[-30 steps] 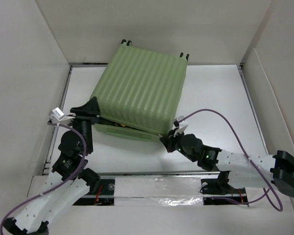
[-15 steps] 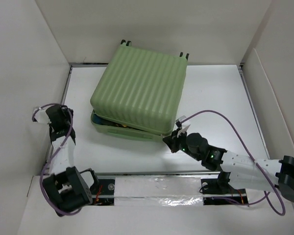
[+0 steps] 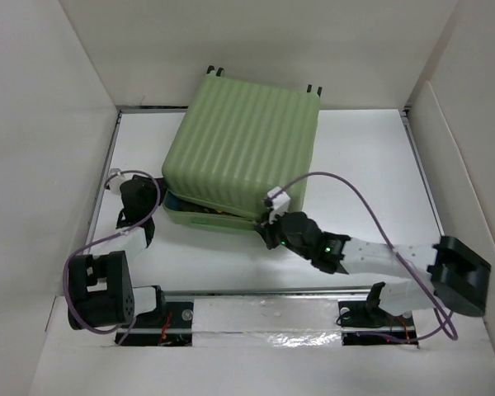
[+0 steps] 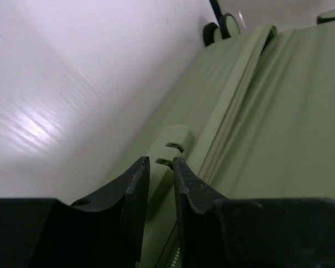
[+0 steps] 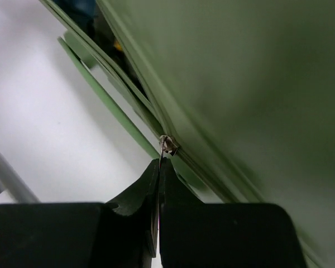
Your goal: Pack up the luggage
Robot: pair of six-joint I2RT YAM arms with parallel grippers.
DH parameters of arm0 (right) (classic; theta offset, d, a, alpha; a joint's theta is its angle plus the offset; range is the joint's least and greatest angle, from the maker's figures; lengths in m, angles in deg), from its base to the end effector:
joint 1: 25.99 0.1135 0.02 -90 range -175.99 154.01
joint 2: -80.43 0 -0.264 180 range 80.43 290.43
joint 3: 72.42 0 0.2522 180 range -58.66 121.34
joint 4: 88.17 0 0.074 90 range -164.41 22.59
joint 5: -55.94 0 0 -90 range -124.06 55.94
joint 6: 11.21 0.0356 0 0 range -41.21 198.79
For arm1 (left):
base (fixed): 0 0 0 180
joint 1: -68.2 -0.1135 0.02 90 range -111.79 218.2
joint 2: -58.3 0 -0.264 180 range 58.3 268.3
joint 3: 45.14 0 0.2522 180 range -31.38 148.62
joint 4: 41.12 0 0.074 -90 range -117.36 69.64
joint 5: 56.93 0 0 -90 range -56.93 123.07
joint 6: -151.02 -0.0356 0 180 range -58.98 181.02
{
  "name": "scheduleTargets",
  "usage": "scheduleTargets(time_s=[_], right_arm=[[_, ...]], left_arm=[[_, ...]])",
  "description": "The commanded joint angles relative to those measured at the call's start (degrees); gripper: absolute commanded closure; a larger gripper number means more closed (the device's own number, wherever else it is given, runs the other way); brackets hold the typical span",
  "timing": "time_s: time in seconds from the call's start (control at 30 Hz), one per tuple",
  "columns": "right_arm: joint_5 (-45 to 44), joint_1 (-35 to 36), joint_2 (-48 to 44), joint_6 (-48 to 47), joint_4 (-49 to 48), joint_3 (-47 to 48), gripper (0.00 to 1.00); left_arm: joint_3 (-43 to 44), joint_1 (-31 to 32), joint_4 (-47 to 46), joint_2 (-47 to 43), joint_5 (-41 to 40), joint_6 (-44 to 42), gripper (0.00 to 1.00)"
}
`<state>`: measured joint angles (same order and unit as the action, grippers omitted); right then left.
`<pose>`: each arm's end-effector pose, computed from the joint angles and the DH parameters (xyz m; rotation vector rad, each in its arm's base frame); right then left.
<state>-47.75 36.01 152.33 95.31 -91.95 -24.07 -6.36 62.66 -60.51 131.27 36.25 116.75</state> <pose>0.1348 0.2356 0.2269 -0.6053 1.8724 0.6903 0.2562 0.0229 0.1962 -0.9235 1.6383 -0.6614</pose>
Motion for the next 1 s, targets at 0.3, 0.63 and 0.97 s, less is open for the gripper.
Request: scheduleTargets(time_s=[0.3, 0.63, 0.97], right_arm=[[23.60, 20.97, 34.00, -12.03, 0.94, 50.11, 1.00], [44.68, 19.57, 42.97, -15.20, -9.34, 58.92, 1.00], [23.04, 15.70, 12.60, -13.96, 2.56, 28.73, 0.22]], left_arm=[[-16.04, 9.50, -17.83, -7.12, 11.58, 6.95, 0.79], [-23.61, 5.65, -14.59, -19.17, 7.63, 4.92, 0.74], [-18.60, 1.94, -4.74, -26.12, 8.16, 0.26, 0.67]])
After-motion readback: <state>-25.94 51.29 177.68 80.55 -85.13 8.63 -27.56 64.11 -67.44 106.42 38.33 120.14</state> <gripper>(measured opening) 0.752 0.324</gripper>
